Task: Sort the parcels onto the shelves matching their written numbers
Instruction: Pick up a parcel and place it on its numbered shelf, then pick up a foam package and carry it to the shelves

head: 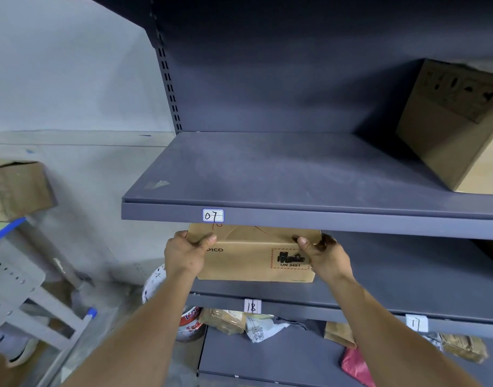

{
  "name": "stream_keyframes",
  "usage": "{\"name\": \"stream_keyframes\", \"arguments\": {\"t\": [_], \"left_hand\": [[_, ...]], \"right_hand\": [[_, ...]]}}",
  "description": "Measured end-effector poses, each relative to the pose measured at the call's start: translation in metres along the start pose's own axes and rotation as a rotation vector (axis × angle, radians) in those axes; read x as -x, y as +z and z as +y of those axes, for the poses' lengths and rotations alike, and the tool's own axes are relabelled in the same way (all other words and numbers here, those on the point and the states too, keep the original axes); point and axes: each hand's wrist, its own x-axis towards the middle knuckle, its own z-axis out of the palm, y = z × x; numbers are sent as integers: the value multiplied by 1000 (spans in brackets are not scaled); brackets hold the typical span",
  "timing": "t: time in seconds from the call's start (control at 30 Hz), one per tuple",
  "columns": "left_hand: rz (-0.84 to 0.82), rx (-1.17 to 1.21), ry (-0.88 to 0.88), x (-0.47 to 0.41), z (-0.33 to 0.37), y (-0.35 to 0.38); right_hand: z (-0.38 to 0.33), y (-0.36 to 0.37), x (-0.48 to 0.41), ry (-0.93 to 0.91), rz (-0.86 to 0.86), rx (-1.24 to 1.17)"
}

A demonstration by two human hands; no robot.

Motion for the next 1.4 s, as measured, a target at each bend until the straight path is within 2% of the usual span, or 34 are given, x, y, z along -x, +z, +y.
{"name": "stream_keyframes", "arguments": {"t": [0.27,0.47,0.7,0.83,0.93,1.1,1.27,1.4], "left_hand": [[2,10,-3,-16,0,11],[-55,31,4,-12,-4,9],[-191,173,-53,14,-10,-8],[-346,63,-97,39,-17,-22],[-467,-101,-102,61,-16,-38],[-623,-318,57,101,9,-70],[-645,-450,303,140,37,-96],[-664,-458,413,163,37,-104]], "right_hand": [[6,12,-24,76,37,-145],[15,16,-19,102,-9,-269],[21,10,25,75,-91,-147],[3,-6,55,76,-191,119],[-10,-20,81,79,-204,222],[-39,-39,134,115,-214,371],[-59,-53,184,98,-192,430],[-65,-57,225,83,-145,521]]}}
